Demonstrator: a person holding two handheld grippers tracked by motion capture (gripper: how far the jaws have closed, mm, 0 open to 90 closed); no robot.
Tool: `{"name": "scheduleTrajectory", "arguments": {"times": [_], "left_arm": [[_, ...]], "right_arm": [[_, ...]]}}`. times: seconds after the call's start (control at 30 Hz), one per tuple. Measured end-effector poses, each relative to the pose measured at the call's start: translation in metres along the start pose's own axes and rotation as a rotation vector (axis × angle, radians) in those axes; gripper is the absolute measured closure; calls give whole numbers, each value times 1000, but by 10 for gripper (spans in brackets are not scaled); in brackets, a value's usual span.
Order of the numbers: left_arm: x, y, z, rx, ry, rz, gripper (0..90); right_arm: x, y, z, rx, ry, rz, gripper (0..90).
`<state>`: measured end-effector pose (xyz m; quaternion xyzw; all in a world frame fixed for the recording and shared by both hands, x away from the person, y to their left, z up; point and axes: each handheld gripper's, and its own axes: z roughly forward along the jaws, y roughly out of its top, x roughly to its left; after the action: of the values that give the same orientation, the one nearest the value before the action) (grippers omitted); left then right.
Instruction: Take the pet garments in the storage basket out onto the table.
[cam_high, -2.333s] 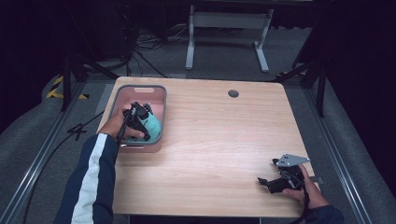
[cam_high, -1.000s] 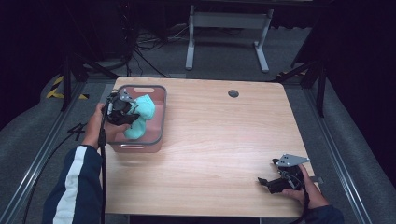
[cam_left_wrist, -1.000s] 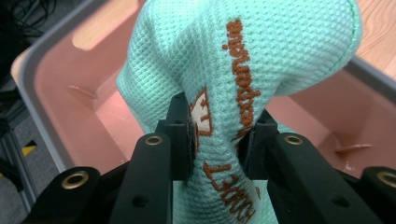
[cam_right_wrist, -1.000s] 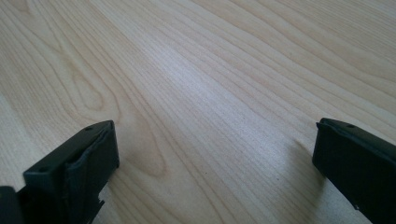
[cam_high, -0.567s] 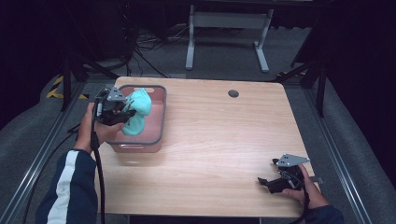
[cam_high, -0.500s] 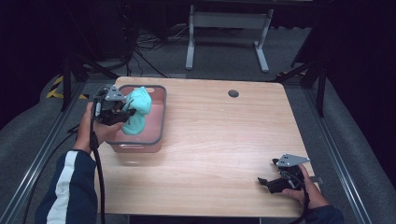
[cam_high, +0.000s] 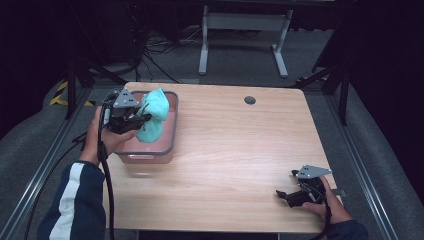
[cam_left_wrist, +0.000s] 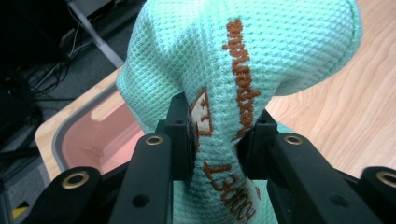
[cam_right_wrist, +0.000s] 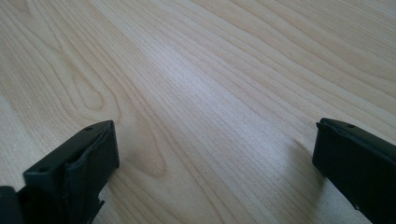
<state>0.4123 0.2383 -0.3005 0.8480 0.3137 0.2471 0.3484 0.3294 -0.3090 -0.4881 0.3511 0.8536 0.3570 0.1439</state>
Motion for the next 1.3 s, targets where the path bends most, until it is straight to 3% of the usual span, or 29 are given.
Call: {"name": "scheduleTrajectory", "arguments": {"times": [0.5, 1.0, 1.3], "left_arm": [[-31, 30, 1, -45, -68, 89, 693], [-69, 56, 25, -49, -163, 180, 693], [-90, 65, 44, -46, -222, 212, 693]], "right_arm": [[0, 0, 0, 0, 0, 0, 6], [0, 0, 0, 0, 0, 0, 6], [0, 0, 0, 0, 0, 0, 6]]}}
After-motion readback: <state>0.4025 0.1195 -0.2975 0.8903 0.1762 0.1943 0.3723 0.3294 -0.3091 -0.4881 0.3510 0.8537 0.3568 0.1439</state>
